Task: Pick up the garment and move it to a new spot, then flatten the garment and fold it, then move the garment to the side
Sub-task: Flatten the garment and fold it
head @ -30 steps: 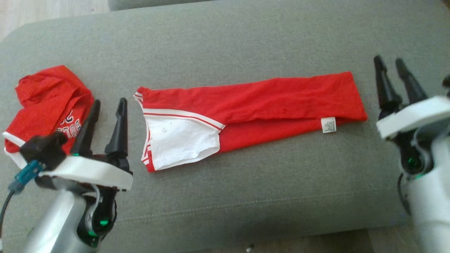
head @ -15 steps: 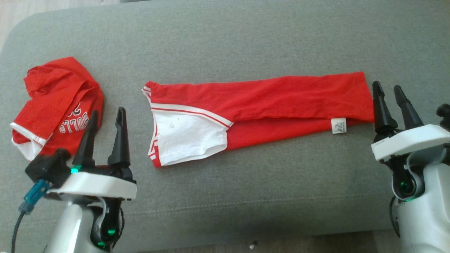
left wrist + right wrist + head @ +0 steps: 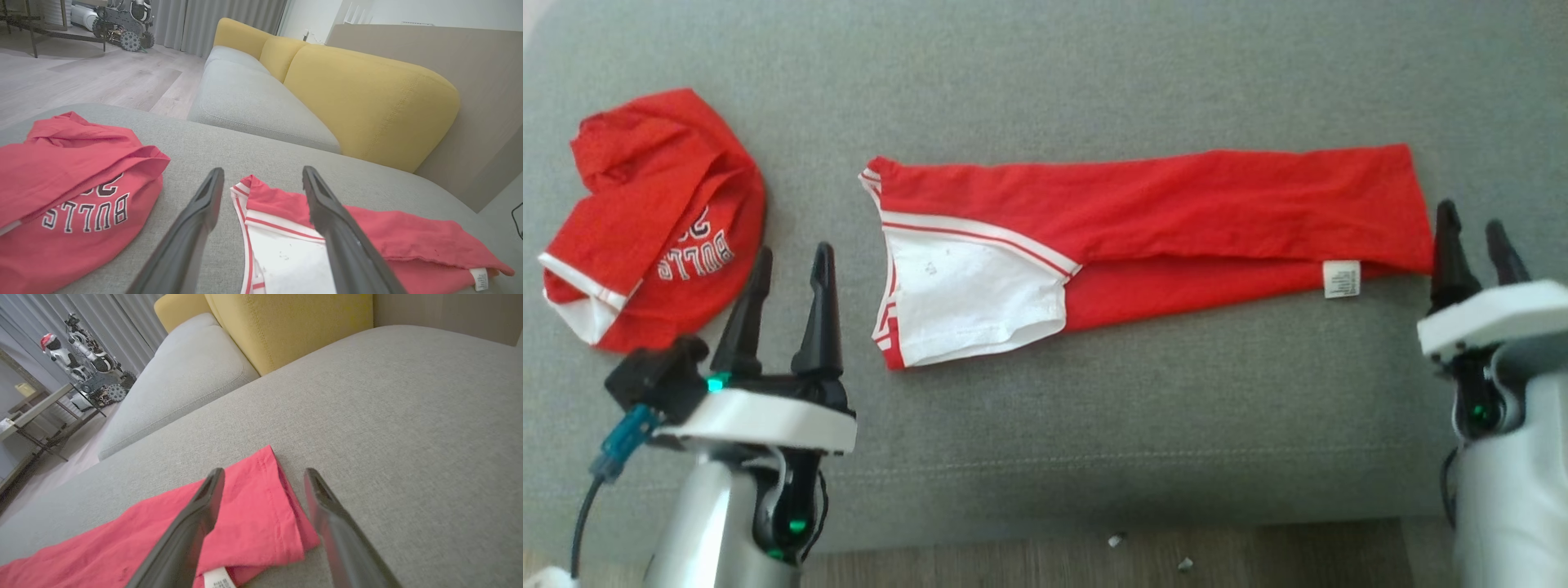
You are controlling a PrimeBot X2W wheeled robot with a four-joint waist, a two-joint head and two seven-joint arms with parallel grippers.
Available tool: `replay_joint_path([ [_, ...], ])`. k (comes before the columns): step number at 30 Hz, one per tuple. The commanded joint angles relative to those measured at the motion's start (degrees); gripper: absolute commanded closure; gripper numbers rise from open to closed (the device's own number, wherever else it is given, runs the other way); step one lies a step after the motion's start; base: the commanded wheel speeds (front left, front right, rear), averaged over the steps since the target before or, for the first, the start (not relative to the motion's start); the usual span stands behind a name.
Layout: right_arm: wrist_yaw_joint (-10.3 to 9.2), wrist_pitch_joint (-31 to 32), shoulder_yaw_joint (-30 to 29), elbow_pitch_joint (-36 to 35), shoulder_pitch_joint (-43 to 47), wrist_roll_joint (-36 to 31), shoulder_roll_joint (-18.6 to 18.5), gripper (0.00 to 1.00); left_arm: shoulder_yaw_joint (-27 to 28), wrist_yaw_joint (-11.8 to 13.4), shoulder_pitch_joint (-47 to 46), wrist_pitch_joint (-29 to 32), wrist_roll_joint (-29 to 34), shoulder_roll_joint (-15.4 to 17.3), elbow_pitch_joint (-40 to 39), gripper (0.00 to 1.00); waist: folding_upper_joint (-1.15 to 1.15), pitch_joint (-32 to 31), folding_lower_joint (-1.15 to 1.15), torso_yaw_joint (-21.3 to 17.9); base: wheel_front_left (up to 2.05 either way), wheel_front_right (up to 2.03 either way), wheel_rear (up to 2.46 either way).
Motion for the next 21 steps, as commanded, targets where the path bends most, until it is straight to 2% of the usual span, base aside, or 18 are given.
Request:
replay_joint_path([
  [1, 0.36, 0.2, 0.4, -0.6, -3.4, -1.8, -0.4, 0.00, 2.2, -0.3, -3.3, -0.4, 0.8, 0.1, -1.9, 0.00, 0.00, 1.7, 0.00, 0.5, 0.00, 0.00, 0.00],
  [6, 0.36, 1.3, -1.0, 2.3, -6.8, -4.9, -1.3, 0.00, 2.5, -0.9, -4.8, -0.4, 1.2, -0.6, -1.3, 0.00, 0.00, 4.7, 0.00, 1.4, 0.00, 0.00, 0.00],
  [15, 0.36, 3.7, -3.4, 5.9, -10.1, -6.7, -2.4, 0.00, 2.6, -1.3, -6.6, -0.4, 1.9, -1.3, -0.9, 0.00, 0.00, 7.6, 0.00, 2.4, 0.00, 0.00, 0.00],
  [21, 0.36, 5.2, -4.4, 7.9, -11.3, -7.1, -2.0, 0.00, 2.6, -1.3, -7.6, -0.4, -0.9, -1.6, -0.7, 0.00, 0.00, 8.2, 0.00, 2.5, 0.00, 0.00, 0.00],
])
